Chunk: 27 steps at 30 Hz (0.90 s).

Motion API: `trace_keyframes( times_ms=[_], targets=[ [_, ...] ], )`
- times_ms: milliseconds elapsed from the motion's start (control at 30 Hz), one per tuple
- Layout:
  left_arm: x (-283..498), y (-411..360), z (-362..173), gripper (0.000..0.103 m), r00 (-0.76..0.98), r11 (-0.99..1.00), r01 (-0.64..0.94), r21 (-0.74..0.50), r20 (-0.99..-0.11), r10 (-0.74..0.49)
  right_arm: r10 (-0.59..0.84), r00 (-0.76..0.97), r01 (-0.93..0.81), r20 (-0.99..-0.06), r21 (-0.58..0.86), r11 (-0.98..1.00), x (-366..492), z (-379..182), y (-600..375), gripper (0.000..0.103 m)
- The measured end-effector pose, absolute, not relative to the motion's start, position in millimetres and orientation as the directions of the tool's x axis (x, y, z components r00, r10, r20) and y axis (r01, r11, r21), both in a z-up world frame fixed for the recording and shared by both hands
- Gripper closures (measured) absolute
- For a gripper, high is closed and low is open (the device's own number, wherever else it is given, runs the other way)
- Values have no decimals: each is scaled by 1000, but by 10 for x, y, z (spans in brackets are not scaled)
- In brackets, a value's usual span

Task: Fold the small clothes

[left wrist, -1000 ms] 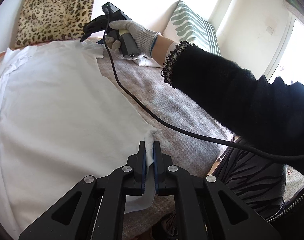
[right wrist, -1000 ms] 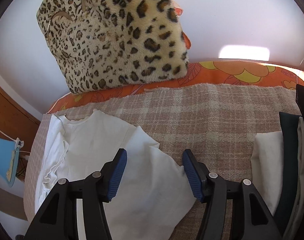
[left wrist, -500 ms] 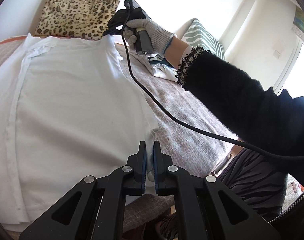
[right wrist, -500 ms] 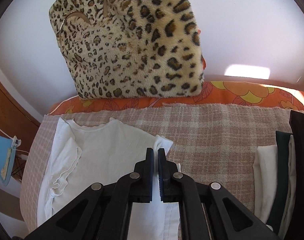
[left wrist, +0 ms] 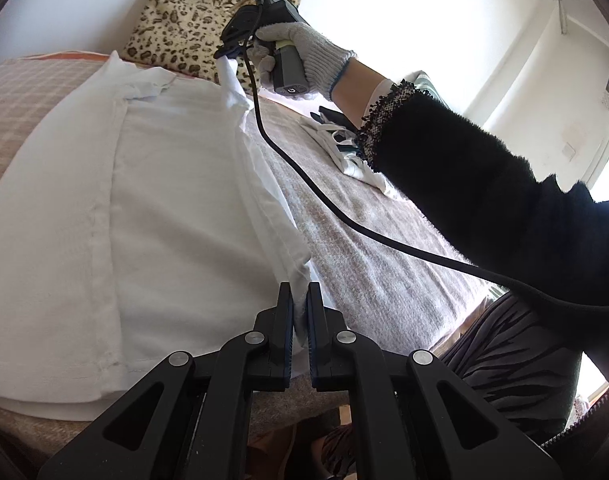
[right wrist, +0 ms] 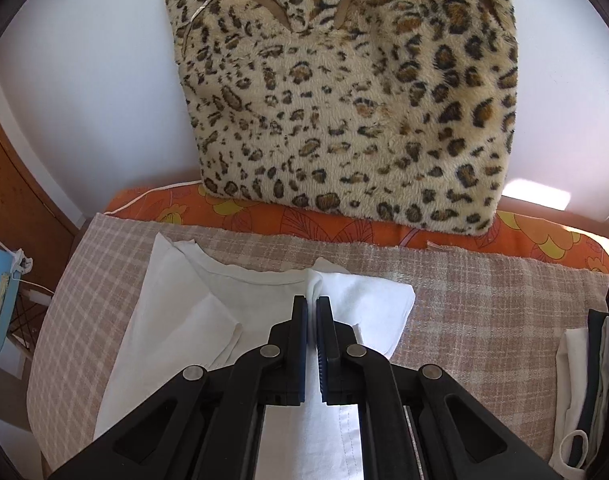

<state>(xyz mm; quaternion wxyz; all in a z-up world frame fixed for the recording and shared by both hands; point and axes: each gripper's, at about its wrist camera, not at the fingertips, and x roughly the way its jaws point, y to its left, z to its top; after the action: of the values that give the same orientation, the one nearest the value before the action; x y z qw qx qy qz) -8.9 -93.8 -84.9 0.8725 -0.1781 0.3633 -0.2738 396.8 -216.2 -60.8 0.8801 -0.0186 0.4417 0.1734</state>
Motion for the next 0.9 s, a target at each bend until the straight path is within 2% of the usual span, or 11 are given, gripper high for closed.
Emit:
trace_keyframes(
  times_ms=[400, 433, 500, 533, 567, 633, 733, 767, 800, 900],
  targets=[
    [-179, -717, -973, 98, 601, 802, 276, -529, -556, -574, 298, 524, -412, -798, 68, 908, 3971, -840, -1340, 101],
    [-187, -706, -970, 98, 601, 804, 277, -526, -558, -572, 303, 524, -413, -796, 73, 908, 3976, -856, -1317, 99],
    [-205, -682, -950, 94, 597, 817, 274, -507, -576, -558, 366, 505, -440, -782, 131, 888, 3975, -863, -1293, 87],
    [-221, -659, -936, 90, 599, 820, 272, -503, -579, -554, 405, 479, -447, -779, 180, 876, 3979, -855, -1311, 66],
    [-249, -618, -913, 90, 608, 817, 273, -508, -567, -555, 450, 461, -454, -765, 233, 860, 3977, -820, -1352, 57],
    [-296, -559, -865, 90, 632, 827, 276, -490, -555, -540, 493, 472, -455, -731, 277, 846, 3923, -719, -1481, 58],
    [-271, -523, -862, 89, 626, 837, 279, -471, -572, -530, 469, 505, -460, -725, 234, 857, 3802, -596, -1684, 58],
    [-243, -516, -885, 86, 617, 837, 270, -475, -582, -530, 454, 513, -455, -729, 218, 863, 3755, -574, -1763, 58],
    [-208, -511, -915, 77, 607, 838, 255, -482, -595, -527, 442, 514, -452, -735, 206, 868, 3715, -571, -1843, 58],
    [-149, -485, -963, 76, 600, 828, 217, -518, -598, -531, 385, 531, -414, -755, 165, 895, 3613, -632, -2112, 58]
  ],
)
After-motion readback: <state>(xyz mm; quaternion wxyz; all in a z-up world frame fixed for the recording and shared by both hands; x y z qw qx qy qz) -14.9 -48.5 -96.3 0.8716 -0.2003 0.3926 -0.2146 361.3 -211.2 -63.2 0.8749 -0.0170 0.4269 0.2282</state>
